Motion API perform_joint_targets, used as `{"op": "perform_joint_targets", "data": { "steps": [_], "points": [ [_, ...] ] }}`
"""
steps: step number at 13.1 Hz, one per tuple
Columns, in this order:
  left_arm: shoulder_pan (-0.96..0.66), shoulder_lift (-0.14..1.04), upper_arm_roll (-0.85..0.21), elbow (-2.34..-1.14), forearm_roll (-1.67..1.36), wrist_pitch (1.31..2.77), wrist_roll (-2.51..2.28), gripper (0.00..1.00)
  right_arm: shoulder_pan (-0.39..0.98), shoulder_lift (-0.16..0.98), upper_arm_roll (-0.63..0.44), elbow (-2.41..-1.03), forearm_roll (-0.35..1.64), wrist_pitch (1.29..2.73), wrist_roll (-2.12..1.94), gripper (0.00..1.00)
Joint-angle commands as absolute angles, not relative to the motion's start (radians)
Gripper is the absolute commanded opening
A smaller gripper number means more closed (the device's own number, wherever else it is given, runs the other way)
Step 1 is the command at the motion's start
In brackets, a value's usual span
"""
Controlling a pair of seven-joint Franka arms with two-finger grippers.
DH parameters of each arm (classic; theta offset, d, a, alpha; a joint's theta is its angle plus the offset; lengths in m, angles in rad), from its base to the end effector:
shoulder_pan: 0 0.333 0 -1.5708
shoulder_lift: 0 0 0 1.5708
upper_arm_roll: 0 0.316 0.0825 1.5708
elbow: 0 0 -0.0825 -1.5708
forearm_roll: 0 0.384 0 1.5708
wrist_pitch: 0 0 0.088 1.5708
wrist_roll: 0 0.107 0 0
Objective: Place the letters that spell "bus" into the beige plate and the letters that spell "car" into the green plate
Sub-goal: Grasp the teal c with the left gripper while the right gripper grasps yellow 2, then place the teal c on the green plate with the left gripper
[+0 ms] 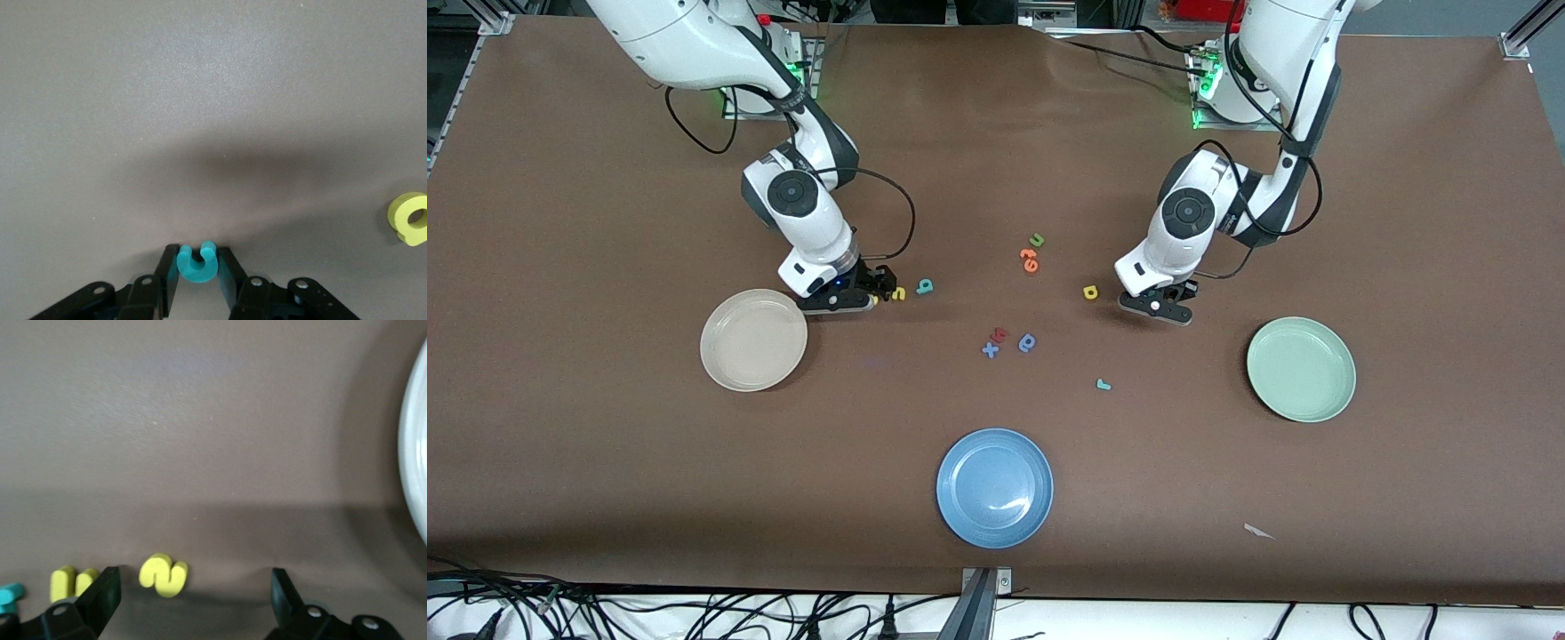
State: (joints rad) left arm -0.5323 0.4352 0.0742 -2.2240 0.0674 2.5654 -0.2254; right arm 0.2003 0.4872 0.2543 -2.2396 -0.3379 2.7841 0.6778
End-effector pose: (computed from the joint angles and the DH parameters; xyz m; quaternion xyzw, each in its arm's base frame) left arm 0.4818 -0.2371 0.1687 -0.9874 0.1474 0.0330 0.0465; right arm 0.4818 0.2573 0.1629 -0.9986 -0.0279 -0.0406 0.0178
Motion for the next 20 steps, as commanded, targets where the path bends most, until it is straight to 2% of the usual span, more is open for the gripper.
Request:
{"op": "perform_joint_targets", "data": {
  "steps": [1,6,8,10,13,15,17,19,20],
  "points": [
    [-0.529,0.469,0.078,-2.224,0.091,2.574,-0.241,0.24,0.196,0.503,0.253,-2.246,-0.376,2.807,0.703,0.99],
    [-0.488,0.466,0.078,-2.169,0.091,2.56,-0.222,0.17,0.198,0.509,0.255,-2.238,-0.376,2.823,0.703,0.66],
    [-0.454,0.466,0.077,-2.136,0.089,2.539,-0.204,0.16,0.201,0.511,0.255,-2.237,-0.377,2.844,0.712,0.61],
    [-0.437,0.475,0.077,-2.039,0.084,2.423,-0.203,0.15,0.202,0.514,0.255,-2.235,-0.388,2.852,0.713,0.53],
    [-0.349,0.494,0.078,-1.864,0.057,2.214,-0.025,0.15,0.206,0.512,0.256,-2.237,-0.394,2.852,0.738,0.46],
    [-0.257,0.497,0.078,-1.826,0.054,2.189,0.171,0.15,0.216,0.512,0.258,-2.237,-0.409,2.853,0.788,0.4],
    [-0.172,0.511,0.08,-1.822,0.066,2.198,0.399,0.17,0.221,0.512,0.259,-2.237,-0.414,2.853,0.802,0.24],
    [-0.121,0.569,0.08,-1.777,0.069,2.201,0.547,0.24,0.219,0.512,0.259,-2.237,-0.414,2.852,0.802,0.1],
    [-0.112,0.603,0.081,-1.751,0.069,2.216,0.608,0.36,0.219,0.509,0.259,-2.237,-0.414,2.852,0.802,0.05]
  ]
}}
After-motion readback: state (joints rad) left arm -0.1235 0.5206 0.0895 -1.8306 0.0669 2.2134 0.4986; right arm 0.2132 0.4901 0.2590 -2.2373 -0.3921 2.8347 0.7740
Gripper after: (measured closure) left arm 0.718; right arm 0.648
